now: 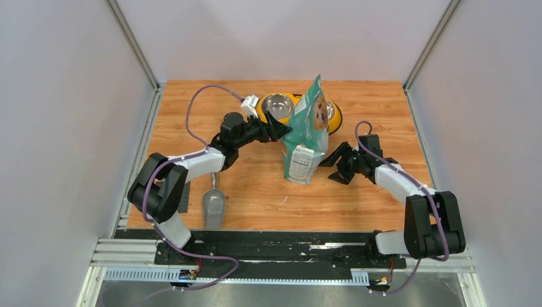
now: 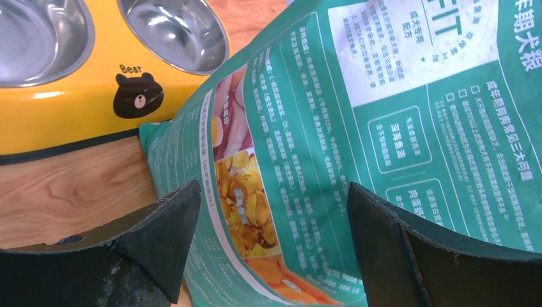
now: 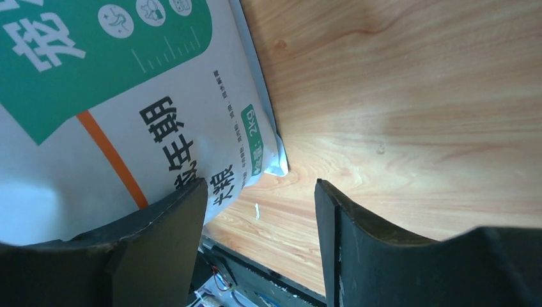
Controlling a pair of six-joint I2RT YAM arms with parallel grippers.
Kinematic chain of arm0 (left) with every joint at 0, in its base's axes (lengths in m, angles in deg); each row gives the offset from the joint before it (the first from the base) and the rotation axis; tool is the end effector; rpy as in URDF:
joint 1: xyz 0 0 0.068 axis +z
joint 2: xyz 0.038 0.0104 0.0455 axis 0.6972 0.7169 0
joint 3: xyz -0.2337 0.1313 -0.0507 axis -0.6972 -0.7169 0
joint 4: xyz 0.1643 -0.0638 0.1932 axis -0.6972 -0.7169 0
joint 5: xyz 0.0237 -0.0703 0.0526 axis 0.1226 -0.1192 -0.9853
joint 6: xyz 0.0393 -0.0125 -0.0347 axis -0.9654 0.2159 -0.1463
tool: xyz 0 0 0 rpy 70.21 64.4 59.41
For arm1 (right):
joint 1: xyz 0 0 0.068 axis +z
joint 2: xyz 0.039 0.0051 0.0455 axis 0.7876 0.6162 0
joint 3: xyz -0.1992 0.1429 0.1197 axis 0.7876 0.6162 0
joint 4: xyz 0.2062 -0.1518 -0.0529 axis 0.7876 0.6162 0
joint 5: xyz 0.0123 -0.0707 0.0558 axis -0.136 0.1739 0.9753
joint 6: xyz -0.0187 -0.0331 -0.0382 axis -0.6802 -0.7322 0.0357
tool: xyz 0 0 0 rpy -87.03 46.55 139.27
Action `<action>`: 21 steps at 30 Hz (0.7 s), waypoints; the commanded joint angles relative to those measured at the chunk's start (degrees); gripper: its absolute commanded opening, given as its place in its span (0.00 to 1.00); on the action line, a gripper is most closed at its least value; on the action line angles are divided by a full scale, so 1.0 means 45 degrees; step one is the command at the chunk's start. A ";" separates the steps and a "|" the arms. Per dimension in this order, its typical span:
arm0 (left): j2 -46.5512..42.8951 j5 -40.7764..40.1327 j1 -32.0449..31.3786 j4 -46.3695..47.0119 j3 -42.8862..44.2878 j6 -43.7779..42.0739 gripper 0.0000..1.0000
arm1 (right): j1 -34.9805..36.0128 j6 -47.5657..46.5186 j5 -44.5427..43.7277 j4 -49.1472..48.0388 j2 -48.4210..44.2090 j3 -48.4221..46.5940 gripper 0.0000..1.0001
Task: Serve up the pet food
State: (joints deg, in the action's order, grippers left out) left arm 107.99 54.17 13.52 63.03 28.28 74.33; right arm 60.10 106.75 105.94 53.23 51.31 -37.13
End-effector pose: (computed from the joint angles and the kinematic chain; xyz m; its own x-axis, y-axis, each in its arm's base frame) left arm 0.3171 -0.2042 0.2378 -0.6394 -0.3768 -0.6702 0.4963 0.4636 -0.7340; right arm 0.2492 0.0510 0.1736 -0.7992 0.5933 -0.0968 0.3897 0.6339 0.6681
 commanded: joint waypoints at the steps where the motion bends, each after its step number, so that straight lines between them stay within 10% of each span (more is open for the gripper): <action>1: -0.1290 -0.0112 -0.0571 -0.1065 -0.0666 -0.0409 0.91 | 0.0140 0.0434 -0.0695 0.0850 -0.1129 -0.0860 0.62; 10: -0.4537 -0.4073 -0.0576 -0.9545 0.3192 -0.3347 0.94 | 0.0116 -0.1670 -0.2975 0.4472 -0.3590 -0.4804 0.66; 21: -0.3384 -0.1837 -0.0584 -1.0760 0.7824 -0.3727 0.94 | 0.1183 -0.1189 -0.0689 0.3125 -0.2553 -0.7863 0.60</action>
State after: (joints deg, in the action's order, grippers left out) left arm 88.23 43.57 11.16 20.52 57.66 59.01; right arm 64.21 99.32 100.87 70.50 38.98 -69.52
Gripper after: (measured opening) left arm 0.943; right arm 0.580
